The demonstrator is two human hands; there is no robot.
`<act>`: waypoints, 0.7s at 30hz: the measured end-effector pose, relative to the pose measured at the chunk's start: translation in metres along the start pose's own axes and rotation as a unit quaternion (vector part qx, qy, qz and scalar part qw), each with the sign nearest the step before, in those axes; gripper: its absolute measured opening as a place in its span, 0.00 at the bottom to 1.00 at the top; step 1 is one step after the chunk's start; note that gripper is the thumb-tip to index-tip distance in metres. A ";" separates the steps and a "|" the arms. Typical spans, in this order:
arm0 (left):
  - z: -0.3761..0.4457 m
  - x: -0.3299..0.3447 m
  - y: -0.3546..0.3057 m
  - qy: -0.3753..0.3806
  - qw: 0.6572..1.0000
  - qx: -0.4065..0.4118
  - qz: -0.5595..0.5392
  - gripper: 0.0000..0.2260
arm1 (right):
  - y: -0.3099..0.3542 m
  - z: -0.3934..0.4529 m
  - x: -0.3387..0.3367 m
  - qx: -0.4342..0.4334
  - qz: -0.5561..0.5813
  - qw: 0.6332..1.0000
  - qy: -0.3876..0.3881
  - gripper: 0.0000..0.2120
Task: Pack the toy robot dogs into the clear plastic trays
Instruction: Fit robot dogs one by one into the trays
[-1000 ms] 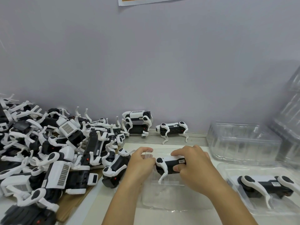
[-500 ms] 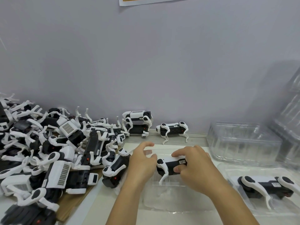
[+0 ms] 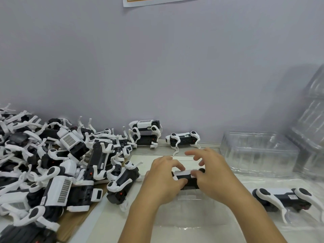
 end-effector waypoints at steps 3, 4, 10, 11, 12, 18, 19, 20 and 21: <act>0.001 0.001 0.001 -0.009 1.000 0.001 0.000 0.12 | -0.005 -0.001 -0.012 0.029 -0.033 0.999 -0.014 0.14; 0.001 0.001 0.002 -0.012 1.000 0.002 -0.002 0.11 | -0.007 -0.001 -0.017 0.046 -0.053 0.997 -0.016 0.11; 0.003 0.005 0.005 -0.014 1.000 0.005 0.006 0.11 | -0.013 -0.005 -0.023 0.124 -0.137 0.983 0.002 0.06; 0.003 0.007 0.006 -0.013 1.000 0.003 0.012 0.11 | -0.013 -0.006 -0.021 0.135 -0.139 0.981 -0.004 0.06; 0.004 0.007 0.007 -0.014 1.000 0.002 0.016 0.11 | -0.014 -0.006 -0.019 0.146 -0.138 0.980 -0.013 0.06; 0.006 0.008 0.009 -0.020 1.000 0.004 0.019 0.11 | -0.016 -0.007 -0.018 0.167 -0.117 0.979 -0.018 0.06; 0.006 0.008 0.009 -0.020 1.000 0.004 0.020 0.11 | -0.015 -0.006 -0.019 0.164 -0.116 0.980 -0.013 0.06; 0.006 0.008 0.009 -0.020 1.000 0.004 0.020 0.11 | -0.014 -0.006 -0.020 0.160 -0.117 0.980 -0.006 0.05; 0.006 0.008 0.009 -0.021 1.000 0.003 0.020 0.11 | -0.013 -0.007 -0.022 0.154 -0.121 0.981 0.002 0.05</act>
Point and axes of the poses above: each hand's wrist, its own z-axis towards the middle knuckle, its own x-axis out of the palm, y = z × x, the point moved 3 cm from there along z, towards the middle knuckle, and after that the axes turned 1 degree about y, right-handed, at the moved point
